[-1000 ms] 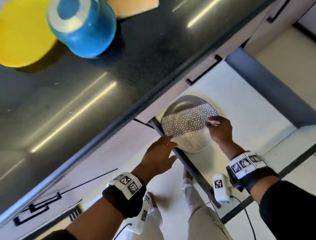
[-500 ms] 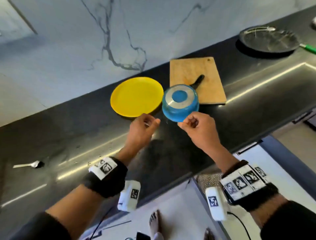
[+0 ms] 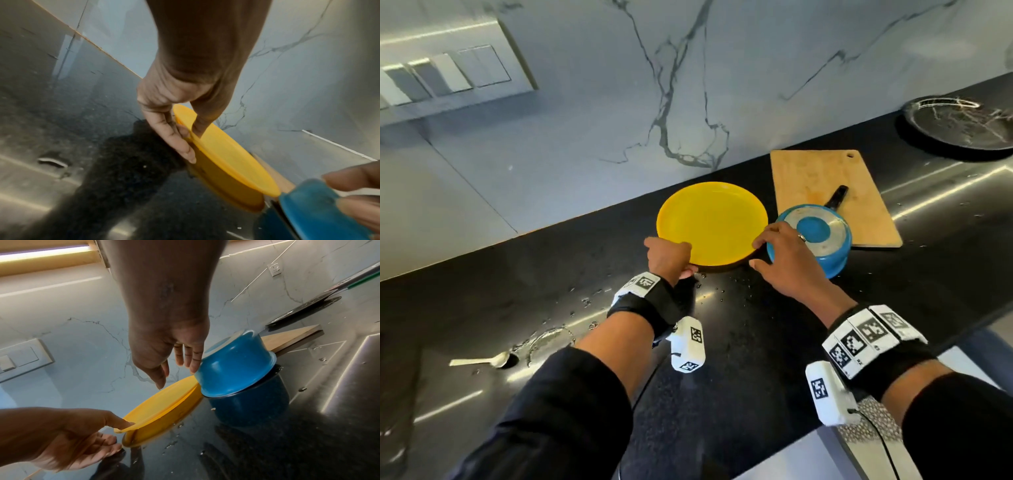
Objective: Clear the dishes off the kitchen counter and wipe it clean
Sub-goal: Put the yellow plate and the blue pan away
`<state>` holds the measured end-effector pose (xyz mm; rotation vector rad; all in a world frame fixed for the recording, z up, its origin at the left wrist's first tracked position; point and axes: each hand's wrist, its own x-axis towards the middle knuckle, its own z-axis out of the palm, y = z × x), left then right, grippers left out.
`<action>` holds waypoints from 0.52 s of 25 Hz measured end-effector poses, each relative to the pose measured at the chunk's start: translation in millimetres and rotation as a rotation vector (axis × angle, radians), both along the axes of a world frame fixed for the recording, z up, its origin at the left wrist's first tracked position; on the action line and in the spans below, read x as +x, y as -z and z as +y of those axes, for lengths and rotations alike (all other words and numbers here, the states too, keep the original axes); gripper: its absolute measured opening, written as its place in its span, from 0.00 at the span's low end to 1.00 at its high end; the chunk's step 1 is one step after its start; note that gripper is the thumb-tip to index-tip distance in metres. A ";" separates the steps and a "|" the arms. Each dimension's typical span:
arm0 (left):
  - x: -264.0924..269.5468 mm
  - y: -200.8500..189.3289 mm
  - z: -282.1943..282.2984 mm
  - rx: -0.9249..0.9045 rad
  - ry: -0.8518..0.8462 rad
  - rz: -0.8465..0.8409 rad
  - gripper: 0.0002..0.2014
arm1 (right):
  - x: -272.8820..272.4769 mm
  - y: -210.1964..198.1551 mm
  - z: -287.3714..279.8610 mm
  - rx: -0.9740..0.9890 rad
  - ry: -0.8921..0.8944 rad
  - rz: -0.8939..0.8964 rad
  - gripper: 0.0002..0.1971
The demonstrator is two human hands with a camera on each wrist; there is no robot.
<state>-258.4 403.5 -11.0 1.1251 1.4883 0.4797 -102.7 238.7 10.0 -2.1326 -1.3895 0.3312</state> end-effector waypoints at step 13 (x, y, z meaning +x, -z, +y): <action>-68.7 -24.5 -32.3 0.402 -0.058 -0.029 0.15 | -10.6 4.1 -9.4 0.236 0.122 0.407 0.41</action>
